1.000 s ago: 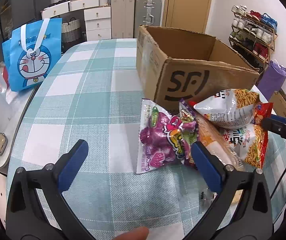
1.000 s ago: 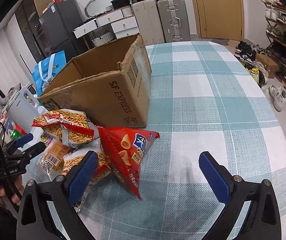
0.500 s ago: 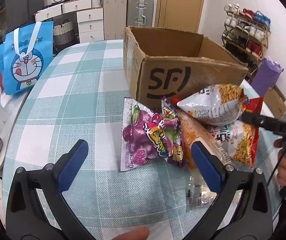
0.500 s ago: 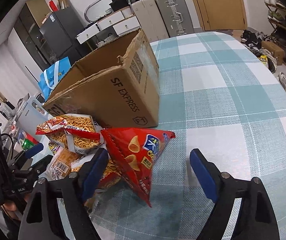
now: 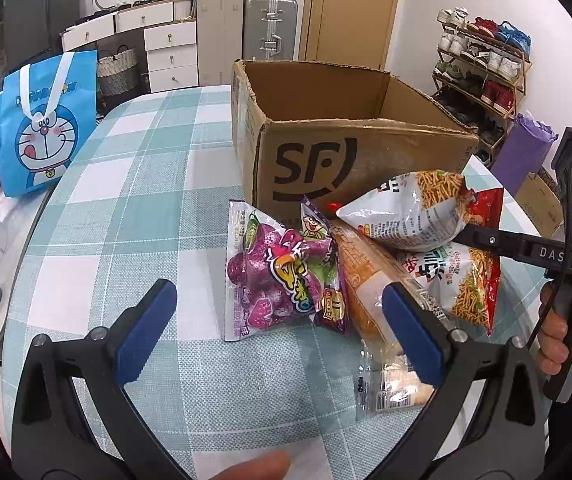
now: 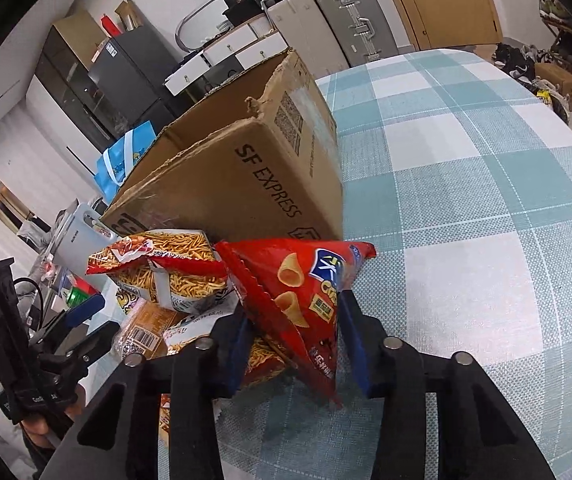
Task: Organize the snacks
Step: 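Grasp the red triangular chip bag with the right tool, then grasp the long orange bread pack with the left tool while the right holds the chip bag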
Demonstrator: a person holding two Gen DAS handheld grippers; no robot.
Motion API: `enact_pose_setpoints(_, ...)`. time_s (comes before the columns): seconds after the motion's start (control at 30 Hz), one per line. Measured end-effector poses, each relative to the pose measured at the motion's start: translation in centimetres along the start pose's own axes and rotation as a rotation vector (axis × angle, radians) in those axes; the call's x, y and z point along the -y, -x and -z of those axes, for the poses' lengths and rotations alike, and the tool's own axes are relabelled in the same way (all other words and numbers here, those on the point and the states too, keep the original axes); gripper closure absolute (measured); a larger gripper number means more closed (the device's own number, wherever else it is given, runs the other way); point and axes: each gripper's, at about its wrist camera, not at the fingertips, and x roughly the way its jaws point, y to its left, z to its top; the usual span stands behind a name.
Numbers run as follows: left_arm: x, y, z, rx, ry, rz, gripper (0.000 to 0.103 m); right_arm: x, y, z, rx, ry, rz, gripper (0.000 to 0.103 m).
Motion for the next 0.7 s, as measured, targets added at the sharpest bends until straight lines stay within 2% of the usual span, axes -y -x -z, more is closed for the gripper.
enact_pose_setpoints(0.3, 0.0, 0.1, 0.1, 0.000, -0.006, -0.001, 0.001, 0.0, 0.8, 0.0, 0.033, 0.020, 0.034, 0.067)
enact_pose_setpoints(0.7, 0.5, 0.6, 0.0, 0.006, -0.015, 0.012, 0.001, 1.8, 3.0, -0.8, 0.112, -0.034, 0.029, 0.067)
